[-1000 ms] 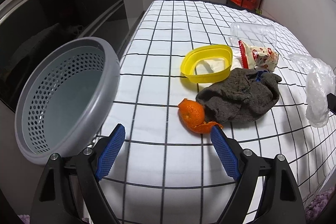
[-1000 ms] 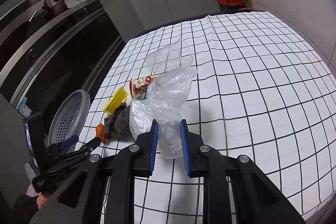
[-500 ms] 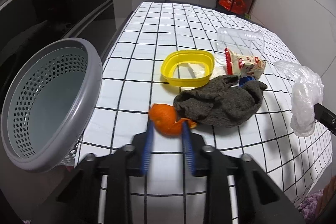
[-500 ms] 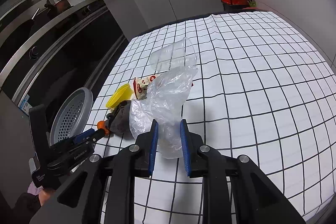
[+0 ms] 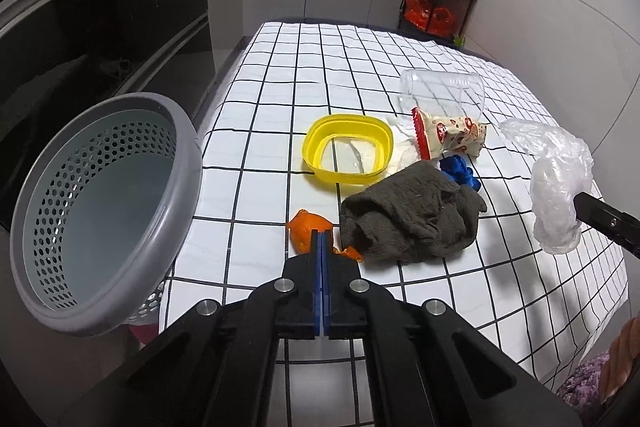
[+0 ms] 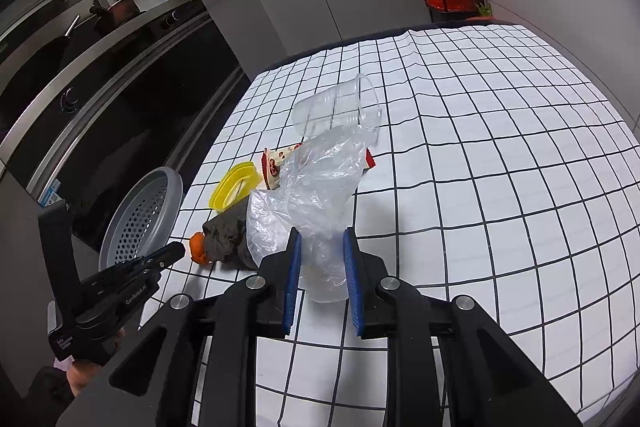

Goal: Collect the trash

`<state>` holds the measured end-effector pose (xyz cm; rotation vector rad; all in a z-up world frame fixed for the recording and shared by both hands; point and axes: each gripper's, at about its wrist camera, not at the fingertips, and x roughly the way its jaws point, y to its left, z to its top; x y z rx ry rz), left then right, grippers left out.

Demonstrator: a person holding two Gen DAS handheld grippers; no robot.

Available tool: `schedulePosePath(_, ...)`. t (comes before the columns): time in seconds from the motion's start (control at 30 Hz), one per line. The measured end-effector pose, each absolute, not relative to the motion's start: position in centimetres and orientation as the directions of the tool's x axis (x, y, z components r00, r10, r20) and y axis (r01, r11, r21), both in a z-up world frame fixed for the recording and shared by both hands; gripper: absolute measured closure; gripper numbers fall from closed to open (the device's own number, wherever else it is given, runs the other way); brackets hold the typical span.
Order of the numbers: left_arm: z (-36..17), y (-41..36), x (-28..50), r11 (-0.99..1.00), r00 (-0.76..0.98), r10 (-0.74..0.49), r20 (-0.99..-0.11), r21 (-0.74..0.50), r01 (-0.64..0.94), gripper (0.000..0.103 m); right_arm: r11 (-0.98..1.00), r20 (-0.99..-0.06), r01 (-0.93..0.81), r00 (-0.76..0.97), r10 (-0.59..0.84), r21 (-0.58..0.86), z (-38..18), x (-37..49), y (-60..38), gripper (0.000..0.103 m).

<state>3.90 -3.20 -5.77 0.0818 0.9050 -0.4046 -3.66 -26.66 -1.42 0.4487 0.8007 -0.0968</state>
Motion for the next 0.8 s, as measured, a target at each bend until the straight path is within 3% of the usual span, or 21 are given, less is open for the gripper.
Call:
schedulePosePath(0.4, -6.9, -2.9, 5.1, 0.935, 0.506, -0.284, -0.814, -0.120, 0.333, 0.095, 0.904, -0.718, 0.244, 0.689, 0.093, 0.351, -1.6, -3.5, -26.9, 0.082)
schedulePosePath(0.53, -7.0, -2.9, 5.3, 0.936, 0.501, -0.287, -0.816, -0.129, 0.327, 0.084, 0.905, -0.719, 0.240, 0.688, 0.096, 0.351, -1.6, -3.4, -27.0, 0.082)
schedulePosePath(0.67, -6.7, -2.7, 5.2, 0.940, 0.522, -0.282, -0.805, -0.123, 0.318, 0.061, 0.904, -0.719, 0.241, 0.688, 0.097, 0.352, -1.7, -3.4, -27.0, 0.082)
schedulePosePath(0.8, -6.4, -2.8, 5.2, 0.941, 0.535, -0.280, -0.797, -0.119, 0.316, 0.057, 0.904, -0.719, 0.241, 0.689, 0.097, 0.352, -1.7, -3.4, -27.0, 0.082)
